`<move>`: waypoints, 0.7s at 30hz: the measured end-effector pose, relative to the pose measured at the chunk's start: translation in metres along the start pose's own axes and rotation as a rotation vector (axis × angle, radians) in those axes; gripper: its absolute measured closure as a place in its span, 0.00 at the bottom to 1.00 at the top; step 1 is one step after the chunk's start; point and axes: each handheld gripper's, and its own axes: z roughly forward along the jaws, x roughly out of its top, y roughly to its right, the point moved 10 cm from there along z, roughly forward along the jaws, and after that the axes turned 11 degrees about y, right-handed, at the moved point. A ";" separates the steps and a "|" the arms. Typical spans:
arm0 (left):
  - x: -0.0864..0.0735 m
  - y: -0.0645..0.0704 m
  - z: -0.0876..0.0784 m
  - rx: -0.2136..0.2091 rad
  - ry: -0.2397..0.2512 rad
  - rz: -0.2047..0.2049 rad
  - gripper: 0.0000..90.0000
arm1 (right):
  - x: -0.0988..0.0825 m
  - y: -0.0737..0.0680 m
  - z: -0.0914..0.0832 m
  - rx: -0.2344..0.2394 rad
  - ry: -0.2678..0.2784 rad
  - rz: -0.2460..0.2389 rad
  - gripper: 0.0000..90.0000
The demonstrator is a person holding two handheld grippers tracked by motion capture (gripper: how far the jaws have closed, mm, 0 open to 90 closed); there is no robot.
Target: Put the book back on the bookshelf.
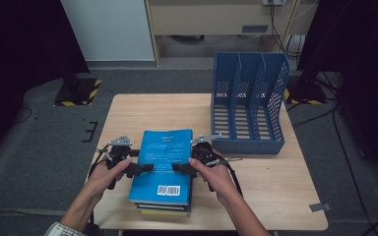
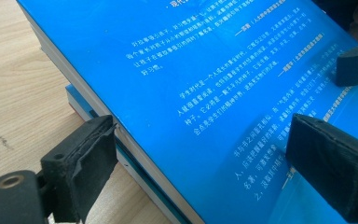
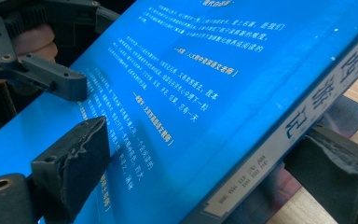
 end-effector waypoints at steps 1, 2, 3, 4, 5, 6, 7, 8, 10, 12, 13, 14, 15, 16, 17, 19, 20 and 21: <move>0.000 0.000 0.000 0.000 -0.005 0.000 0.09 | 0.000 0.000 0.001 0.000 -0.009 -0.005 0.08; 0.000 0.000 0.000 0.001 -0.013 0.004 0.09 | 0.001 0.000 0.001 -0.001 -0.012 -0.005 0.08; 0.000 -0.001 0.000 0.001 -0.015 0.002 0.09 | 0.002 -0.001 0.002 0.001 -0.022 -0.010 0.08; 0.000 -0.001 0.000 -0.001 -0.019 -0.003 0.09 | 0.002 -0.001 0.002 0.001 -0.022 -0.010 0.08; 0.000 -0.002 0.000 -0.003 -0.017 -0.008 0.09 | 0.003 -0.001 0.003 0.001 -0.026 -0.014 0.08; 0.000 -0.003 0.000 -0.003 -0.018 -0.011 0.09 | 0.004 -0.001 0.003 -0.001 -0.027 -0.016 0.09; 0.001 -0.003 0.000 0.001 -0.015 -0.012 0.09 | 0.005 0.000 0.003 -0.004 -0.026 -0.021 0.09; 0.001 -0.003 0.000 0.006 -0.015 -0.012 0.10 | 0.005 0.000 0.004 -0.006 -0.030 -0.025 0.09; 0.002 -0.004 -0.001 0.022 -0.008 -0.020 0.13 | 0.006 0.001 0.005 -0.010 -0.039 -0.032 0.08; 0.004 -0.007 -0.005 0.033 -0.001 -0.035 0.20 | 0.006 0.000 0.006 -0.006 -0.045 -0.037 0.09; 0.005 -0.008 -0.006 0.036 0.003 -0.037 0.24 | 0.007 0.000 0.007 -0.005 -0.047 -0.043 0.08; 0.006 -0.009 -0.008 0.039 0.002 -0.040 0.28 | 0.008 -0.002 0.008 -0.004 -0.048 -0.046 0.09; 0.007 -0.010 -0.009 0.043 0.006 -0.044 0.31 | 0.008 -0.003 0.009 0.000 -0.053 -0.052 0.09; 0.007 -0.011 -0.011 0.046 0.006 -0.047 0.33 | 0.010 -0.004 0.010 0.003 -0.053 -0.056 0.09; 0.008 -0.012 -0.012 0.051 0.011 -0.050 0.36 | 0.011 -0.005 0.011 0.004 -0.053 -0.065 0.09; 0.009 -0.013 -0.015 0.056 0.017 -0.051 0.43 | 0.013 -0.008 0.012 0.004 -0.061 -0.077 0.10; 0.010 -0.014 -0.016 0.058 0.018 -0.051 0.45 | 0.014 -0.008 0.012 0.004 -0.067 -0.079 0.10; 0.010 -0.014 -0.016 0.061 0.016 -0.050 0.47 | 0.015 -0.009 0.012 0.003 -0.067 -0.083 0.10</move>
